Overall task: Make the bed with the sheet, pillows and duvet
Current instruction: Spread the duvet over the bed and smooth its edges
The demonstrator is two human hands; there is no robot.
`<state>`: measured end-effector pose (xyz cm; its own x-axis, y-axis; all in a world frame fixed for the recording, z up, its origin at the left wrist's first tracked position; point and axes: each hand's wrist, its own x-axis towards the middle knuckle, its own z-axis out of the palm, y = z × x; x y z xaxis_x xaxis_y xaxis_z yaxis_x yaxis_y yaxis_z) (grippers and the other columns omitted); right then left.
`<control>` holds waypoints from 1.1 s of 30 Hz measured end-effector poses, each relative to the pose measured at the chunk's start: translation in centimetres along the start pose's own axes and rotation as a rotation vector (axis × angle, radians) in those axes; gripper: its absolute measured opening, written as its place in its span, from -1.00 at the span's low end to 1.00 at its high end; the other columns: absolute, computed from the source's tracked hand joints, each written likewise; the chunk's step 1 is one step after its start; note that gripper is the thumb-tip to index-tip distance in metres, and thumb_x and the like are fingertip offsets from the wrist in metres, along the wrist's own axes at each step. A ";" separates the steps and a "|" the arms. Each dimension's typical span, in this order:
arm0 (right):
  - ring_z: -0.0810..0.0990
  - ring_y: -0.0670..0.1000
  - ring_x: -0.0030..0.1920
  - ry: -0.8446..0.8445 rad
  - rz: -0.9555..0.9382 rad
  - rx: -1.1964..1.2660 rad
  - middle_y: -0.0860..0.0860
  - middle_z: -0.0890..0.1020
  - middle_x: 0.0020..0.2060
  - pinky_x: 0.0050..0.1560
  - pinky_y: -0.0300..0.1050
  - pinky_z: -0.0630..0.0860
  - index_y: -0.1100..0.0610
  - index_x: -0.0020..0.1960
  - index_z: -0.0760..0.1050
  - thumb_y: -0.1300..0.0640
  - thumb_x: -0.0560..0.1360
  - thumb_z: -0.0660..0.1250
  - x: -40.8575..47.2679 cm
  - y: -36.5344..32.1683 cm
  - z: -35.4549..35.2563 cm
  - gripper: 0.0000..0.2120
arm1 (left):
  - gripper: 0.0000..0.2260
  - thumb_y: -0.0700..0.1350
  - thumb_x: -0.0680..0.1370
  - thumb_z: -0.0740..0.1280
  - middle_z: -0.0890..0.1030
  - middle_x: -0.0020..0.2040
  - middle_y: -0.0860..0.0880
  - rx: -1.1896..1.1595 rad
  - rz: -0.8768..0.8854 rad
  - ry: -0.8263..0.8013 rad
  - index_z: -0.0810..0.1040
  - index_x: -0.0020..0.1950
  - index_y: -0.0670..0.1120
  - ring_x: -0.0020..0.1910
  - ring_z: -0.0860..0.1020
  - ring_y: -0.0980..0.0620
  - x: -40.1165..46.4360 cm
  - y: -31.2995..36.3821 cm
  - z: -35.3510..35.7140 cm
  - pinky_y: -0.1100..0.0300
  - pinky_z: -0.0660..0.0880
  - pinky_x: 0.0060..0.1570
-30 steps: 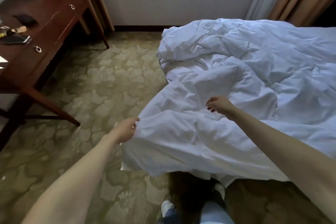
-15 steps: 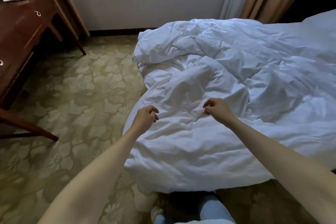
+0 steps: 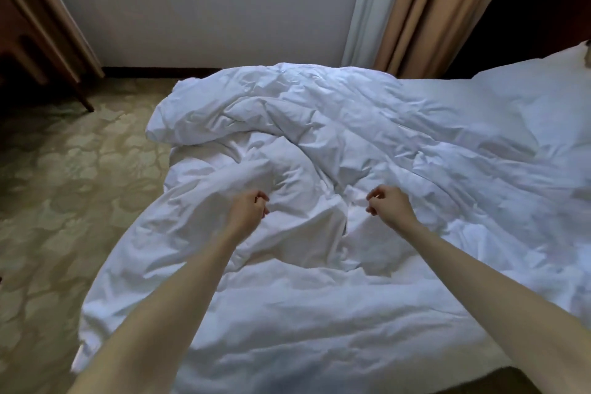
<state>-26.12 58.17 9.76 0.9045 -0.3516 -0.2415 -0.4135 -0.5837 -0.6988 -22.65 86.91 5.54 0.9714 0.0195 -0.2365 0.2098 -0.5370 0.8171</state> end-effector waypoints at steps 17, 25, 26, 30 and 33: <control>0.57 0.05 -0.09 -0.156 -0.113 -0.034 0.02 0.62 -0.18 -0.10 -0.18 0.39 0.14 -0.09 0.57 0.29 0.47 0.28 12.8 0.2 0.7 -0.88 | -0.72 -0.14 0.60 0.13 0.45 0.25 -0.18 0.538 -0.083 0.171 0.51 0.23 -0.14 0.25 0.37 -0.20 14.2 3.2 3.5 0.00 0.31 0.19; 0.54 0.06 -0.07 -0.221 -0.222 -0.121 0.08 0.57 -0.02 -0.03 -0.11 0.45 0.20 0.10 0.52 0.29 0.46 0.28 21.0 -7.9 9.7 -0.78 | -0.62 -0.07 0.60 0.23 0.29 0.33 -0.26 0.289 -0.337 0.183 0.28 0.35 -0.23 0.24 0.38 -0.31 23.4 -2.9 -4.2 -0.05 0.34 0.17; 0.53 0.07 -0.06 -0.234 -0.238 -0.142 0.09 0.56 0.01 -0.01 -0.09 0.45 0.20 0.13 0.51 0.28 0.45 0.30 22.3 -8.8 11.5 -0.75 | -0.55 -0.05 0.60 0.26 0.24 0.36 -0.26 0.290 -0.385 0.170 0.23 0.39 -0.22 0.25 0.37 -0.33 24.7 -4.1 -5.1 -0.06 0.35 0.16; 0.46 0.15 0.20 -0.273 -0.328 -0.300 0.11 0.48 0.19 0.19 0.06 0.40 0.16 0.30 0.43 0.21 0.45 0.33 27.6 -11.8 19.3 -0.58 | -0.30 0.06 0.56 0.32 0.08 0.45 -0.25 0.250 -0.577 0.112 0.00 0.52 -0.15 0.32 0.28 -0.34 29.1 -10.2 -7.4 -0.07 0.33 0.19; 0.30 0.13 0.35 -0.290 -0.404 -0.508 0.09 0.34 0.33 0.26 0.11 0.28 0.07 0.44 0.27 0.11 0.46 0.36 31.0 -13.8 24.7 -0.41 | -0.12 0.17 0.50 0.36 0.03 0.48 -0.25 0.278 -0.719 0.055 -0.14 0.55 -0.09 0.36 0.23 -0.38 31.5 -14.9 -7.9 -0.12 0.27 0.29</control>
<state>10.25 73.43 -4.73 0.9596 0.1318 -0.2486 0.0259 -0.9212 -0.3881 5.71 102.22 -9.91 0.6124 0.4815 -0.6270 0.7627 -0.5685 0.3084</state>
